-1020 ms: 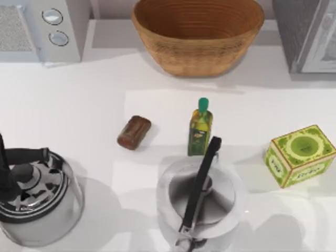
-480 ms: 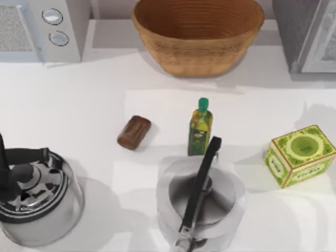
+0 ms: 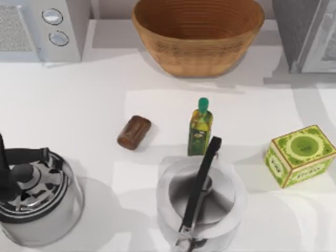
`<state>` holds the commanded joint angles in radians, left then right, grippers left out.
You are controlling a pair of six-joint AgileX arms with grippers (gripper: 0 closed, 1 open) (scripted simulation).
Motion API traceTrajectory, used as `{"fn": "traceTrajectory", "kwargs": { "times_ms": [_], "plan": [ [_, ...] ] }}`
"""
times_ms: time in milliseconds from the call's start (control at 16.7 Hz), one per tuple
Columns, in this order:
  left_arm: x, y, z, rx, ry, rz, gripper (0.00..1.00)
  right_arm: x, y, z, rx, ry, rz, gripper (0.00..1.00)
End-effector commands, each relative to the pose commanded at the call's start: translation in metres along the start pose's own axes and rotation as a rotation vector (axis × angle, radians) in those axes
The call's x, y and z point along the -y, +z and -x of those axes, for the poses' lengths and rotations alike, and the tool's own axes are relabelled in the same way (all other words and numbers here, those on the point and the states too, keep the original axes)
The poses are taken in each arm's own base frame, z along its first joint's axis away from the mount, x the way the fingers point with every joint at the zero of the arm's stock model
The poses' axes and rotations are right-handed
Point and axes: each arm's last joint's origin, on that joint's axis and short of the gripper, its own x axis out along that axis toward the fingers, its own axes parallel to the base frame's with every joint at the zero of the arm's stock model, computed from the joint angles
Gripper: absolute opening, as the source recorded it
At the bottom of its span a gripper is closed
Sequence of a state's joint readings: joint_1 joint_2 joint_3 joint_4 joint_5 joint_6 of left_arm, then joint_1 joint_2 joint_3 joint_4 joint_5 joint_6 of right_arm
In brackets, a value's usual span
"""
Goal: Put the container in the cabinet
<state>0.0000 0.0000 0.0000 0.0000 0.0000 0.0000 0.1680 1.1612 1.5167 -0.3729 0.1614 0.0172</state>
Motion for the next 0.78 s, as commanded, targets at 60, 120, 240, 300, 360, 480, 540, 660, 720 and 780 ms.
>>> {"fn": "traceTrajectory", "kwargs": {
  "times_ms": [60, 120, 240, 300, 360, 480, 540, 660, 720, 780],
  "plan": [
    [0.000, 0.000, 0.000, 0.000, 0.000, 0.000, 1.00, -0.002, 0.009, -0.008, 0.007, -0.003, -0.001, 0.00],
    [0.000, 0.000, 0.000, 0.000, 0.000, 0.000, 1.00, -0.004, 0.016, -0.014, 0.012, -0.007, -0.002, 0.00],
    [0.000, 0.000, 0.000, 0.000, 0.000, 0.000, 1.00, -0.007, 0.025, -0.025, 0.015, -0.013, -0.002, 0.00],
    [0.000, 0.000, 0.000, 0.000, 0.000, 0.000, 1.00, -0.008, 0.027, -0.029, 0.014, -0.015, -0.002, 0.00],
    [0.000, 0.000, 0.000, 0.000, 0.000, 0.000, 1.00, -0.009, 0.028, -0.031, 0.014, -0.017, -0.002, 0.00],
    [0.000, 0.000, 0.000, 0.000, 0.000, 0.000, 1.00, -0.009, 0.029, -0.031, 0.013, -0.017, -0.001, 0.00],
    [0.000, 0.000, 0.000, 0.000, 0.000, 0.000, 1.00, -0.009, 0.029, -0.031, 0.013, -0.017, -0.001, 0.00],
    [0.000, 0.000, 0.000, 0.000, 0.000, 0.000, 1.00, -0.008, 0.028, -0.031, 0.014, -0.019, -0.004, 0.00],
    [0.000, 0.000, 0.000, 0.000, 0.000, 0.000, 1.00, -0.008, 0.028, -0.031, 0.014, -0.019, -0.003, 0.00],
    [0.000, 0.000, 0.000, 0.000, 0.000, 0.000, 1.00, -0.009, 0.029, -0.034, 0.009, -0.016, -0.002, 0.00]
  ]
}}
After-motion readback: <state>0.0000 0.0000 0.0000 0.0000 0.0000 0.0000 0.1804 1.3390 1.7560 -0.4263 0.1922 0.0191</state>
